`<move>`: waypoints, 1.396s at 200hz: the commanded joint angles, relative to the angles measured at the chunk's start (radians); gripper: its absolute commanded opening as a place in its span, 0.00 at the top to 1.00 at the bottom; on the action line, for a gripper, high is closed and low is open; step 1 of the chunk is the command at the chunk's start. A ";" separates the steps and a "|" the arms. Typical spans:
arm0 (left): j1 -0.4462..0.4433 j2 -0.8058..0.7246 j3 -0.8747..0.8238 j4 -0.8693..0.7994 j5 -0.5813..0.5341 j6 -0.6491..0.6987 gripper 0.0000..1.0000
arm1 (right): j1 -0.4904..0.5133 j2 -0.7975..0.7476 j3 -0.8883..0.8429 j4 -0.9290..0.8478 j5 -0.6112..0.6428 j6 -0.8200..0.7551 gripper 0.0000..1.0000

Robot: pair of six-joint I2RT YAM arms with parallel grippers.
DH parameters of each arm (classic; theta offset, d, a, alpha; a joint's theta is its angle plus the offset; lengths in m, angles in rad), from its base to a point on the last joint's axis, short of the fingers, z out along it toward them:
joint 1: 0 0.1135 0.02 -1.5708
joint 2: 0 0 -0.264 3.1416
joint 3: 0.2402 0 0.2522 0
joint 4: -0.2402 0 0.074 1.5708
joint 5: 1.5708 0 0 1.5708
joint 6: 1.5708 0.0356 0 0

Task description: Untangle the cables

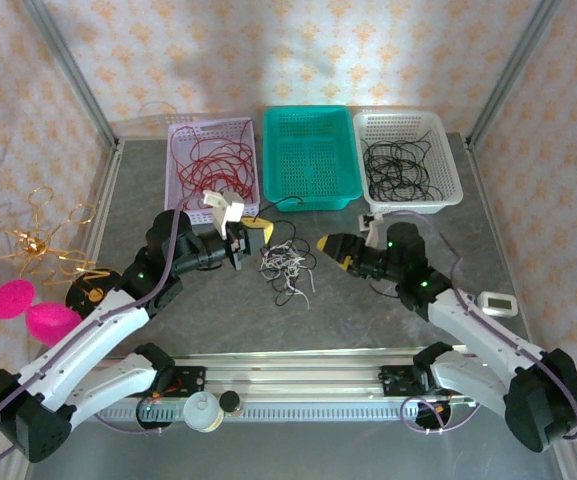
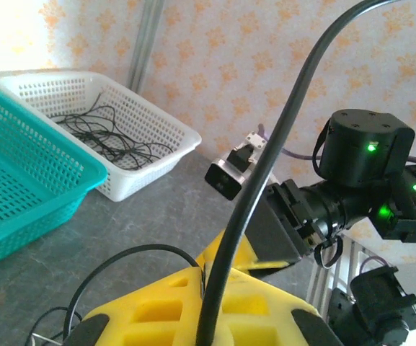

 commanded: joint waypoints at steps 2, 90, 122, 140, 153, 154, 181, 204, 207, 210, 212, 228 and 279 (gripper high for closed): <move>0.001 0.008 -0.035 0.105 0.085 -0.052 1.00 | 0.075 -0.008 0.006 0.313 -0.016 0.040 0.34; -0.021 0.012 -0.035 0.039 0.099 0.021 1.00 | 0.193 0.154 0.077 0.233 0.058 0.017 0.34; -0.032 0.002 -0.021 0.023 0.099 0.036 1.00 | 0.203 0.242 0.082 0.168 0.109 0.045 0.45; -0.035 -0.012 -0.012 0.012 0.079 0.036 1.00 | 0.209 0.272 0.072 0.172 0.125 0.055 0.51; -0.035 -0.029 -0.002 0.012 0.069 0.030 1.00 | 0.213 0.281 0.060 0.165 0.149 0.053 0.54; -0.035 -0.030 -0.001 0.012 0.068 0.029 1.00 | 0.214 0.281 0.058 0.164 0.152 0.053 0.55; -0.036 -0.054 0.016 0.024 0.055 0.013 1.00 | 0.214 0.278 0.009 0.177 0.187 0.073 0.69; -0.037 -0.056 0.029 0.024 0.043 0.014 1.00 | 0.229 0.284 -0.030 0.257 0.162 0.121 0.75; -0.037 -0.056 0.030 0.024 0.040 0.015 1.00 | 0.229 0.282 -0.033 0.259 0.163 0.120 0.75; -0.037 -0.056 0.032 0.024 0.035 0.013 1.00 | 0.230 0.278 -0.035 0.258 0.164 0.118 0.75; -0.037 -0.056 0.033 0.024 0.032 0.014 1.00 | 0.230 0.276 -0.036 0.255 0.166 0.117 0.75; -0.037 -0.054 0.038 0.029 0.016 0.002 1.00 | 0.230 0.215 -0.039 0.184 0.243 0.029 0.74; -0.038 -0.052 0.041 0.074 0.000 -0.110 1.00 | 0.234 -0.197 -0.192 0.216 0.423 -0.518 0.36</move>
